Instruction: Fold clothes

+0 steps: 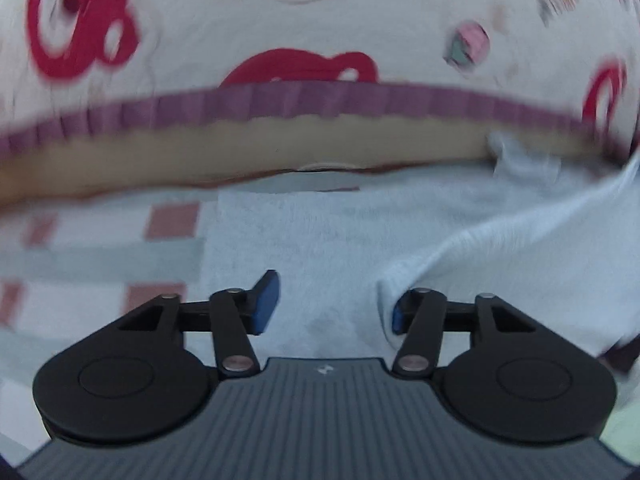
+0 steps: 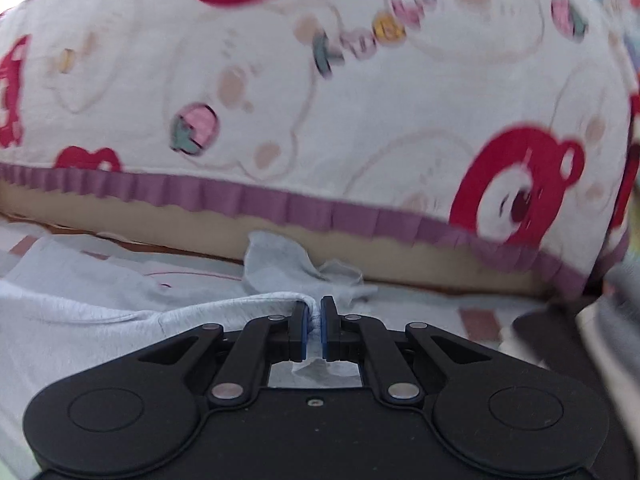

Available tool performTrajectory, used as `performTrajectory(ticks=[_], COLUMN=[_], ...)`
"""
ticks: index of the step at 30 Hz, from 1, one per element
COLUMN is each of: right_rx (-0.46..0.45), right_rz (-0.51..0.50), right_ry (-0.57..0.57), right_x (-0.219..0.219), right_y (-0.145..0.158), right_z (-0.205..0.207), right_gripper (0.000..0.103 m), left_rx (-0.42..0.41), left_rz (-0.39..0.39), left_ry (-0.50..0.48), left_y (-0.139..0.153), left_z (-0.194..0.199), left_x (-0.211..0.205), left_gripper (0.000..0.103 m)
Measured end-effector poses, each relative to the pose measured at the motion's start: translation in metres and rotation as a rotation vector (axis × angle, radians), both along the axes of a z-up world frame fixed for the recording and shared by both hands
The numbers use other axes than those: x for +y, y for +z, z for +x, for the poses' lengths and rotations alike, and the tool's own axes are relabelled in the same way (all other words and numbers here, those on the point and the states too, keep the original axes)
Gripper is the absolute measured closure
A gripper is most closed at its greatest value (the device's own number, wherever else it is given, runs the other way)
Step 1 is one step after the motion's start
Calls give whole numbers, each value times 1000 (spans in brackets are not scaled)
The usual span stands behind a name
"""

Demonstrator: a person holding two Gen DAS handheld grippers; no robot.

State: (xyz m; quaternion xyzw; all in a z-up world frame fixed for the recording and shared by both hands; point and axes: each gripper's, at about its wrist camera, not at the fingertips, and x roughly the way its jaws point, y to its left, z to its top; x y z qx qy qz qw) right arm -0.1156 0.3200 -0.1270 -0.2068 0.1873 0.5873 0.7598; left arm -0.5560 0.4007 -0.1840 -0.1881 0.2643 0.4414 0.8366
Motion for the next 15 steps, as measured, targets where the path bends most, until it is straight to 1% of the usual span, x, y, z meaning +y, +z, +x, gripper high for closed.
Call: performTrajectory(ticks=[2, 3, 4, 5, 6, 9, 10, 12, 13, 15], right_rx=[-14, -21, -17, -14, -10, -1, 0, 1, 5, 5], right_rz=[-35, -51, -64, -76, -88, -111, -112, -115, -112, -108], right_ry=[-5, -7, -7, -8, -9, -15, -13, -10, -7, -1], right_x=[13, 19, 20, 22, 23, 24, 24, 23, 22, 20], right_y=[-13, -19, -24, -29, -34, -44, -46, -49, -49, -49], right_z=[0, 0, 1, 2, 3, 6, 5, 4, 3, 0], right_gripper=[97, 97, 97, 97, 97, 97, 97, 97, 97, 97], left_rx=[-102, -152, -168, -154, -135, -34, -25, -51, -64, -90], left_rz=[-7, -10, -2, 17, 17, -57, -90, -168, -207, -285], left_ry=[-61, -91, -116, -136, -145, -90, -74, -51, -40, -17], left_y=[0, 0, 0, 0, -2, -14, -18, -26, -30, -38], left_z=[-14, -22, -27, -31, -35, -35, -34, -32, -31, -30], left_x=[-4, -6, -10, -17, -21, -25, -25, -23, -22, -20], left_gripper=[48, 45, 39, 36, 33, 33, 33, 32, 26, 26])
